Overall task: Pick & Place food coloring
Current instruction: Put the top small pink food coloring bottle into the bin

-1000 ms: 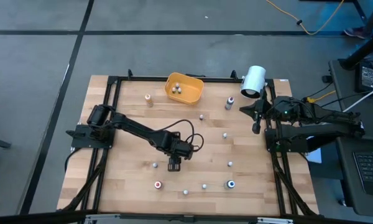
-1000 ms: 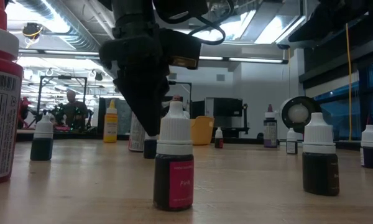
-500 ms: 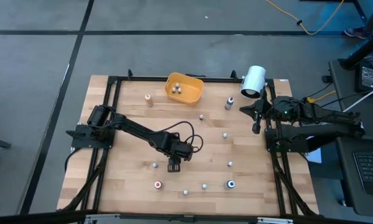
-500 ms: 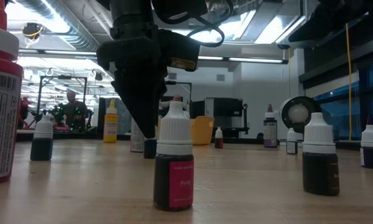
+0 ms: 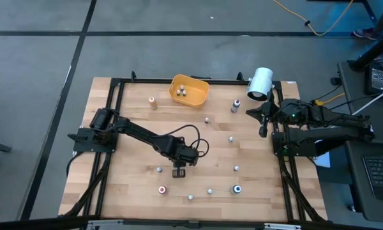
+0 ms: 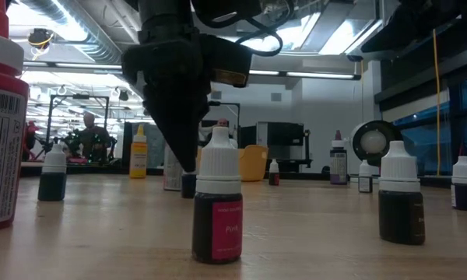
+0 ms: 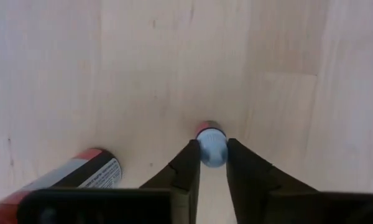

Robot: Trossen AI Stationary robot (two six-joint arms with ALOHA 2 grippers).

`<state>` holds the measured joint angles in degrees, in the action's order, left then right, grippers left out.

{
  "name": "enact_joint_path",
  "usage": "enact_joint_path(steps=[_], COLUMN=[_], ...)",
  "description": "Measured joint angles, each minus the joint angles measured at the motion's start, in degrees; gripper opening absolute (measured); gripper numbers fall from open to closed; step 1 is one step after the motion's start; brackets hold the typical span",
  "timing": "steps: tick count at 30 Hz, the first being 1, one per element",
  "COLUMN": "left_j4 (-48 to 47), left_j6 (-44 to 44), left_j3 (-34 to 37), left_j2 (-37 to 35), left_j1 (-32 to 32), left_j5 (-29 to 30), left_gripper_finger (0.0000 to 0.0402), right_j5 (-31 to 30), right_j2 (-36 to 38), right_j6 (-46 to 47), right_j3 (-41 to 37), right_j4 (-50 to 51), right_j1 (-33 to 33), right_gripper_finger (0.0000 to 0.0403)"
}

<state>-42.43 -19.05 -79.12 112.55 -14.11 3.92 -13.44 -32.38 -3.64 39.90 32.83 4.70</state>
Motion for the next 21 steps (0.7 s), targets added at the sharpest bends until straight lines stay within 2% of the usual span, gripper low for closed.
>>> enact_joint_path(steps=[5,13,21], left_j4=[-1.6,-9.0,-9.9], left_j6=[-0.3,-0.1,-1.8], left_j3=[-4.1,-10.8,-11.2], left_j2=[-0.7,-4.5,-6.1], left_j1=[0.4,0.7,1.9], left_j5=[-0.9,3.9,5.0], left_gripper_finger=[0.0048,0.0052,0.0052], right_j5=[0.0,0.0,0.0], right_j2=[0.0,0.0,0.0], right_j6=[-0.1,-0.1,-0.9], right_j3=[0.0,0.0,0.0], right_j4=[0.0,0.1,0.1], right_j1=[0.0,0.0,0.0], right_gripper_finger=[0.0030,0.0030,0.0030])
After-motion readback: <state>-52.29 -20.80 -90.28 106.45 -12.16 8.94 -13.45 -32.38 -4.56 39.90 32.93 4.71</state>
